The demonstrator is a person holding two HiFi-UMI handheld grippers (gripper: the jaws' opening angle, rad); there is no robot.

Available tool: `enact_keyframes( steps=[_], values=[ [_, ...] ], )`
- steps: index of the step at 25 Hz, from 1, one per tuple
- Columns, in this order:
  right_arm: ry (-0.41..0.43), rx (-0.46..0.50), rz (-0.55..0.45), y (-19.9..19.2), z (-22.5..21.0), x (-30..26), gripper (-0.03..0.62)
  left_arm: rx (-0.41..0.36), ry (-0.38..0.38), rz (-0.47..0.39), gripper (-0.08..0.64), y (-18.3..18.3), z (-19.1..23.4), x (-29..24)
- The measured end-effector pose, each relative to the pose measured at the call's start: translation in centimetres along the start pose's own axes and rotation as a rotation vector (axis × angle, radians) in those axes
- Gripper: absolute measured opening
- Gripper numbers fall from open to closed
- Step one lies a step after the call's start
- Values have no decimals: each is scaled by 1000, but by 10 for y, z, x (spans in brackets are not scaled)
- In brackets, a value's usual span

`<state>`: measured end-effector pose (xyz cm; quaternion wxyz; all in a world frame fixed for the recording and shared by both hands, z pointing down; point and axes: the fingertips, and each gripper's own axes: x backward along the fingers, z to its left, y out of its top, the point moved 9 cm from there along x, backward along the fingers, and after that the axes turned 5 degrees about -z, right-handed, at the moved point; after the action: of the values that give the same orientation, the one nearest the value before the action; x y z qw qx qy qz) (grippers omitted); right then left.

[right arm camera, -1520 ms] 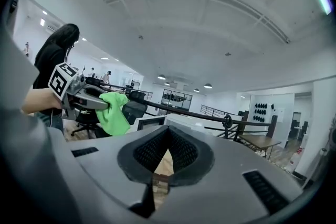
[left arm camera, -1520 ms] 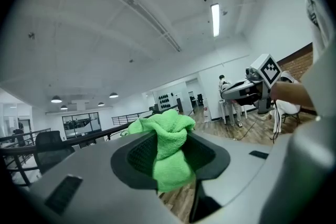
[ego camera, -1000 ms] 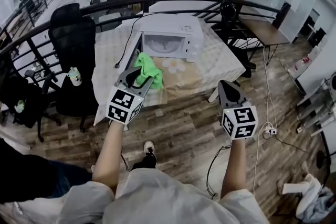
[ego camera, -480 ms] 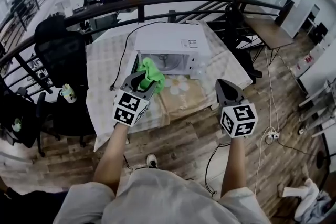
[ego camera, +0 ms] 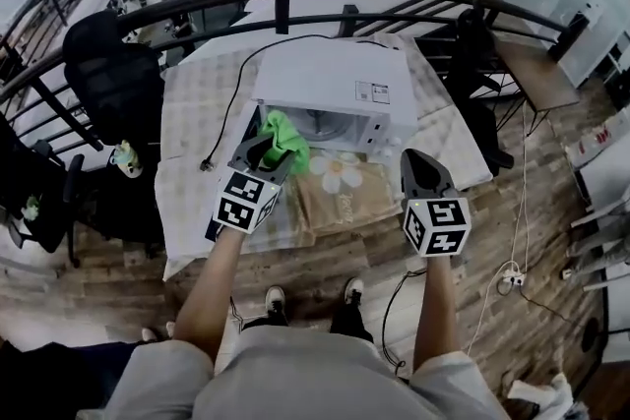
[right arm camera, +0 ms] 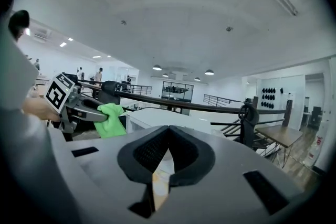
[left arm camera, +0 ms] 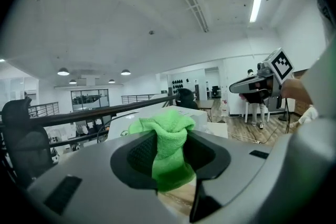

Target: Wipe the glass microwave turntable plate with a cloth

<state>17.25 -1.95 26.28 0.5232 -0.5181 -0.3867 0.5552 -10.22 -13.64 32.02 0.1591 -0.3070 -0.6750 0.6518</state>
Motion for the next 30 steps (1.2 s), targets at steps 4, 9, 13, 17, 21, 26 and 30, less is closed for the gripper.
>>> enact_keyframes(
  steps=[4,9,13,17,21,26,30],
  values=[
    [102,0,-4,-13,-28,-39,14,76,61,43,164,-18,-1,-39],
    [219,42,44,-38,-43,-81,14,90,115,111,164,-50,10,-86],
    [260,11,76,-68,-53,-113,14,91,135,171,164,-85,20,-128],
    [257,5,93,-93,-62,-139,14,159,198,168,167,-123,41,-169],
    [255,12,106,-117,-63,-160,14,215,275,161,169,-158,63,-207],
    [257,-9,125,-140,-61,-169,14,249,311,241,169,-194,72,-240],
    [273,7,139,-151,-60,-169,14,151,300,273,166,-202,70,-257]
  ],
)
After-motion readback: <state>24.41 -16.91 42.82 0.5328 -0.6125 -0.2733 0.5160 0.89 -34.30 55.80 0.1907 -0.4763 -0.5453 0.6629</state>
